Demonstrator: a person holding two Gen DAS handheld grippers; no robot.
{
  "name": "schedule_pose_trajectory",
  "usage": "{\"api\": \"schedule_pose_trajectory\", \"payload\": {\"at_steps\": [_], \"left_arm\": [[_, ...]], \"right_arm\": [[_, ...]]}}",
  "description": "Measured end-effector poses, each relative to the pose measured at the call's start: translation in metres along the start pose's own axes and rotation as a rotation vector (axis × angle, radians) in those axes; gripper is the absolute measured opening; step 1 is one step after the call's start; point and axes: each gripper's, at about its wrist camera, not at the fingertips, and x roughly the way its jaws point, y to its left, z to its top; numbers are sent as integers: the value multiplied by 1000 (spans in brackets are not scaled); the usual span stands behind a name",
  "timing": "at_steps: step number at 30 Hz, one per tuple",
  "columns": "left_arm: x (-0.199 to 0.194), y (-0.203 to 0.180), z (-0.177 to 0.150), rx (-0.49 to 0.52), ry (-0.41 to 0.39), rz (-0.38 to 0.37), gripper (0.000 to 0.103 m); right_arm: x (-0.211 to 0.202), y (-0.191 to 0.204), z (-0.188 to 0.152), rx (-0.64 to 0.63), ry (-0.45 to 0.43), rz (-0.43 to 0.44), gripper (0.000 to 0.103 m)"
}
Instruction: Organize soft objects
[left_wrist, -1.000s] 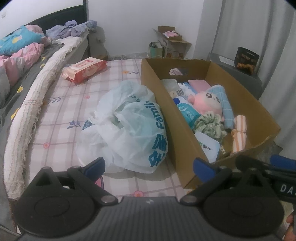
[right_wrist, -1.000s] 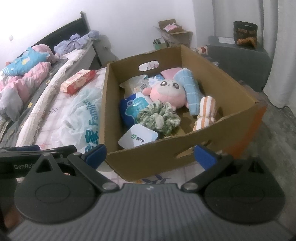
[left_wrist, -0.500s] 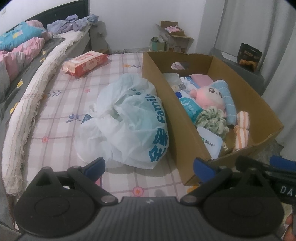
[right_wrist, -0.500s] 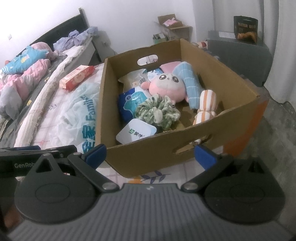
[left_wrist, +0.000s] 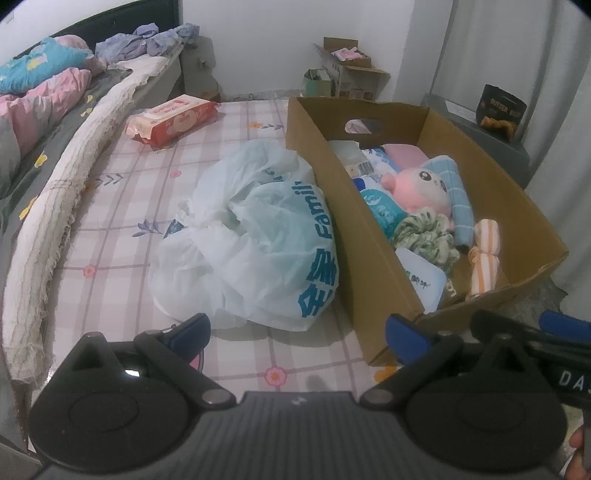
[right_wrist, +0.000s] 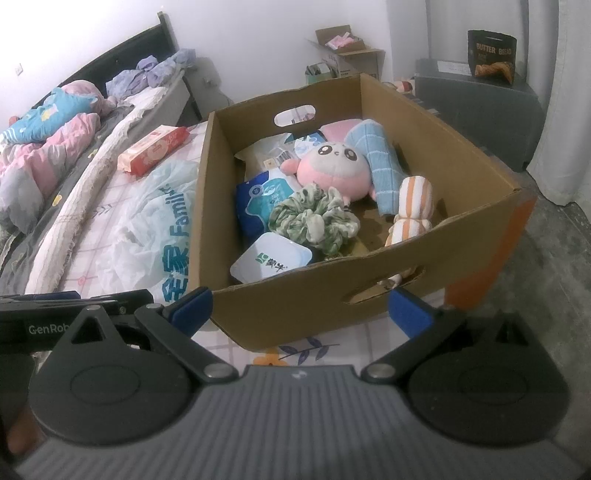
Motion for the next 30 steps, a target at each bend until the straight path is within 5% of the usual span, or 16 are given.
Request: {"api": "schedule_pose_trajectory", "payload": {"at_steps": [30], "left_arm": [[4,-2,-1,-2,26,0,101]], "right_arm": [[3,-3,-1,-4,14,-6,102]]}}
